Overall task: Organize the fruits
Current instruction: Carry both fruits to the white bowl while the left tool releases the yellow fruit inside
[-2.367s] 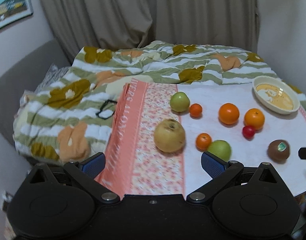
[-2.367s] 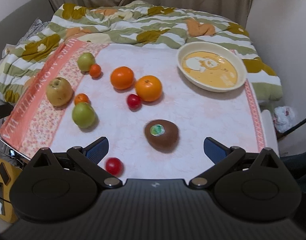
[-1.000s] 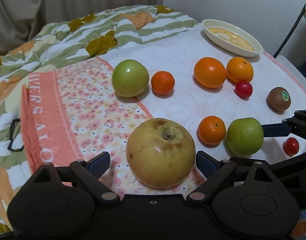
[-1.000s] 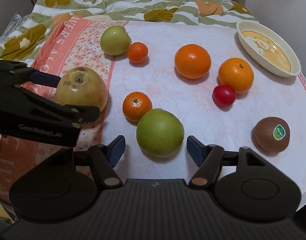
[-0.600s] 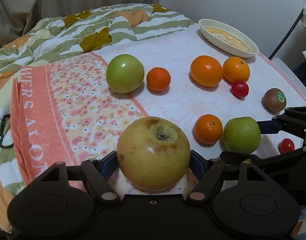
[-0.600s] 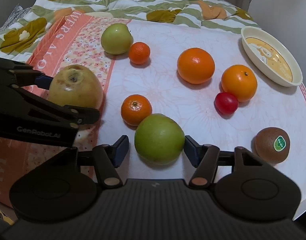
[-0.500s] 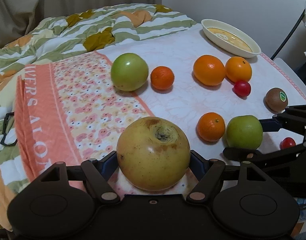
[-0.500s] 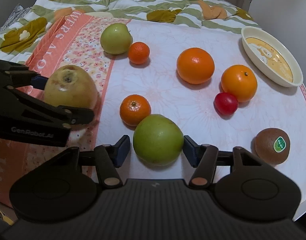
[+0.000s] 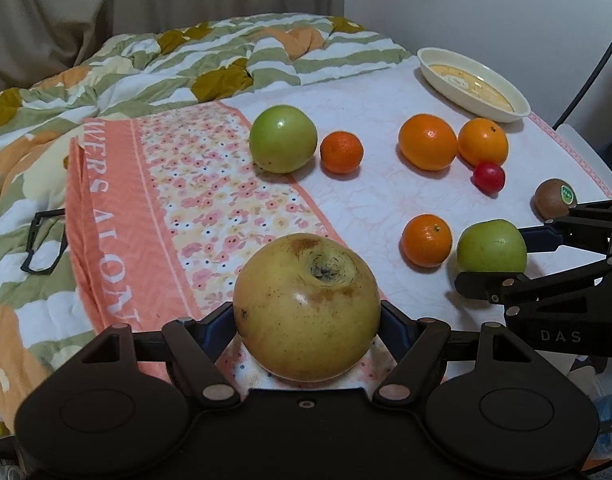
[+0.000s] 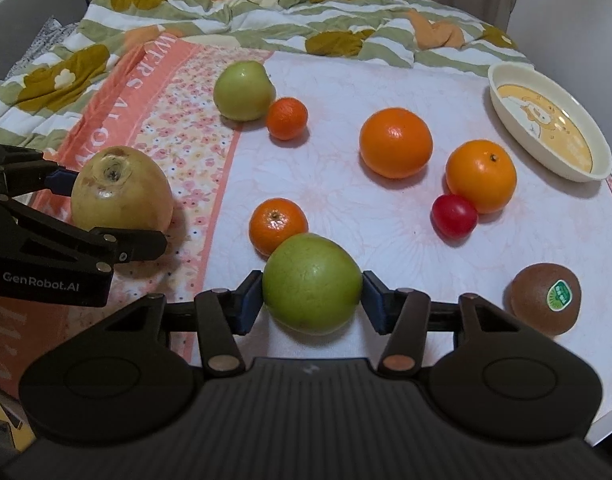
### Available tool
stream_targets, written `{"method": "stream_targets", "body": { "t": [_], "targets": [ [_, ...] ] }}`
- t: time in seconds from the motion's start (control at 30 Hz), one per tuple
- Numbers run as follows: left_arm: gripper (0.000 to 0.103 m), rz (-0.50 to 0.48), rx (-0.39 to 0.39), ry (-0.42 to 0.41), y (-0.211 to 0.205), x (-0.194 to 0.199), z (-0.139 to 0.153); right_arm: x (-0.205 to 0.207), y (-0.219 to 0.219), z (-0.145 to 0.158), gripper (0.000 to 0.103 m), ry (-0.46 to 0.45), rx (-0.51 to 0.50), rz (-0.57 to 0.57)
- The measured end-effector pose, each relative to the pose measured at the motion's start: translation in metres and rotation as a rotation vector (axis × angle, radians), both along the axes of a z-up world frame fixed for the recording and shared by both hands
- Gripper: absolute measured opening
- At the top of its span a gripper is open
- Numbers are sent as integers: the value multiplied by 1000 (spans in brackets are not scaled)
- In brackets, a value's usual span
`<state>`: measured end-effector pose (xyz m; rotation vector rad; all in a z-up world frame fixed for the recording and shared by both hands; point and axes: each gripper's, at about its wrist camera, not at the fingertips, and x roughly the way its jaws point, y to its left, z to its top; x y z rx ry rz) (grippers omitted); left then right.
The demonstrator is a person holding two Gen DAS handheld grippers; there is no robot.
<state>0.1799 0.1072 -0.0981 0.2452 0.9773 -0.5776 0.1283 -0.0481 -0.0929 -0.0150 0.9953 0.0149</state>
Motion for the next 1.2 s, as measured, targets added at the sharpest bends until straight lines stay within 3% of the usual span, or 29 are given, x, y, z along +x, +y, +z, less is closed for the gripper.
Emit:
{"method": "stream_targets", "body": {
  "t": [0.4,0.67,0.97,1.2],
  "targets": [
    [78,112,-19,-93,0,-44,40,-29,-17,41,68,-100,30,44],
    [78,238,4,-165,-23,-92,68,-62,-60,69,68,-172,57,86],
    [78,360,3,-236,-89,-130,98,-88,-145,99,68,-233,59,144],
    [78,379,-39,-277,-156,-131,115,-82,-218,117,68,-265,28,158]
  ]
}}
